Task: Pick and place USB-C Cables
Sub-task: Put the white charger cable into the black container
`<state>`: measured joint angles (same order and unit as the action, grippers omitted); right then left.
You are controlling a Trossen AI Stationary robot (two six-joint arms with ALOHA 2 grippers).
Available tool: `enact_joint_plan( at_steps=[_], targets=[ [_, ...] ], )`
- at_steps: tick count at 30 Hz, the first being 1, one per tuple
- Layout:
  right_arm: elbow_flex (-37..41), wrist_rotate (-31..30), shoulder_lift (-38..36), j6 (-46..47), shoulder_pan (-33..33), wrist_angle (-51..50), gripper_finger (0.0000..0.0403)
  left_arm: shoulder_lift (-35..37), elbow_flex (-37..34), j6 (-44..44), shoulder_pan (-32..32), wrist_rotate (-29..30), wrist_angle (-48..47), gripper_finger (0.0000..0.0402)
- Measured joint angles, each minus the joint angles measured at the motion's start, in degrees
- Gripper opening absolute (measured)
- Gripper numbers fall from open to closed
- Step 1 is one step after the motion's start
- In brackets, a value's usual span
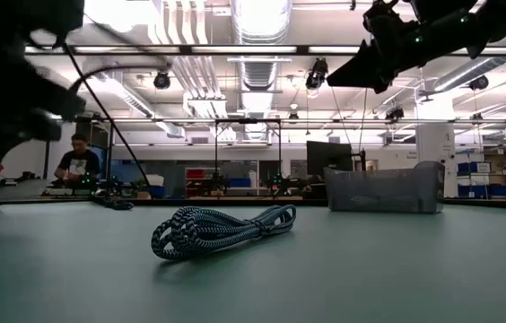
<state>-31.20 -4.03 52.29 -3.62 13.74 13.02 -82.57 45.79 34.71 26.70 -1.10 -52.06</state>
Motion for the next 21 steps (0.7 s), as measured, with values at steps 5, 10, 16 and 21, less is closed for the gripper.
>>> enact_joint_plan(
  at_steps=[5,10,16,21],
  targets=[
    [0.0,0.0,0.0,-0.6,-1.7,2.0,0.0064,4.2,3.7,-2.0,-0.1,8.0,-0.1,0.0011],
    [0.1,0.0,0.0,-1.9,-3.7,4.1,0.0063,9.2,6.8,-5.5,-0.5,19.2,1.4,0.0011],
    [1.0,0.0,0.0,-3.3,-6.3,8.3,0.0062,15.2,6.5,-20.0,-1.6,29.4,19.2,0.0011],
    [3.1,0.0,0.0,-3.5,-8.1,13.8,0.0061,17.2,3.9,-35.7,-3.3,30.1,39.0,0.0011]
  ],
)
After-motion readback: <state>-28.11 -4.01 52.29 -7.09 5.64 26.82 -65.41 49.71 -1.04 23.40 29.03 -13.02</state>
